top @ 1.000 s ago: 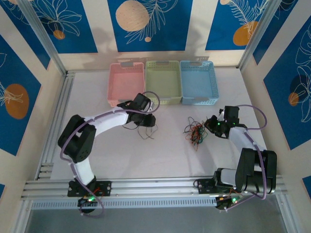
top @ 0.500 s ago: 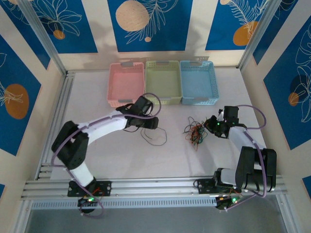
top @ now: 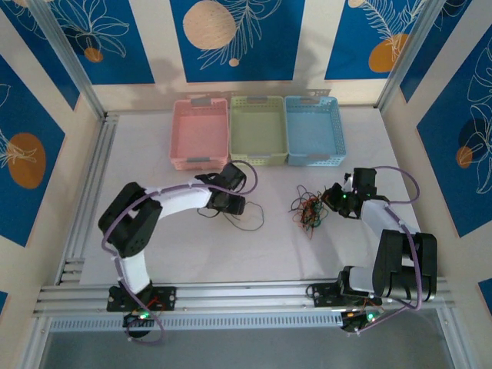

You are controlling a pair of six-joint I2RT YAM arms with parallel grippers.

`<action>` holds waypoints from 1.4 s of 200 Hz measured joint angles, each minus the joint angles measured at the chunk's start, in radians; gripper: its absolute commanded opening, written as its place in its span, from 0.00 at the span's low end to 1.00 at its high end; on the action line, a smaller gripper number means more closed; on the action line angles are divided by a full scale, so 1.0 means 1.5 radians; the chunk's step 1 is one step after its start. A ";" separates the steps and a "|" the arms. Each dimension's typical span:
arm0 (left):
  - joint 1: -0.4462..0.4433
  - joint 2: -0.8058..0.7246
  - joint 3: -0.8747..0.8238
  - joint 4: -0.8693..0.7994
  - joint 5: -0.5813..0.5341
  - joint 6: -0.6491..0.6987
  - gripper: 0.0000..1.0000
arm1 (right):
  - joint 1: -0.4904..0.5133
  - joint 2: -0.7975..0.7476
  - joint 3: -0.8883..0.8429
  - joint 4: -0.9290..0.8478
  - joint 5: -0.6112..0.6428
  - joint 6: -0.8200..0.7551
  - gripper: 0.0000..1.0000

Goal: Untangle the cables

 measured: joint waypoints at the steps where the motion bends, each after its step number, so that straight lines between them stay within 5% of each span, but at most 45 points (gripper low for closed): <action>1: 0.000 0.001 0.000 0.000 0.000 0.003 0.46 | 0.000 0.000 0.000 0.000 0.000 0.000 0.00; 33: -0.001 0.009 0.013 -0.007 -0.020 -0.002 0.00 | 0.000 0.000 0.000 0.000 0.000 0.000 0.00; 97: -0.008 -0.011 0.148 -0.011 0.044 0.016 0.00 | 0.000 0.002 0.000 0.005 -0.003 0.000 0.00; 129: -0.009 0.028 0.366 -0.027 0.083 0.039 0.00 | 0.000 0.007 0.000 0.010 -0.005 0.000 0.00; 197: -0.008 0.293 0.844 -0.055 0.157 0.049 0.00 | 0.003 0.026 0.001 0.015 -0.016 0.000 0.00; 280: -0.004 0.422 0.889 0.144 0.134 0.009 0.00 | 0.004 0.046 0.010 0.014 -0.026 0.000 0.00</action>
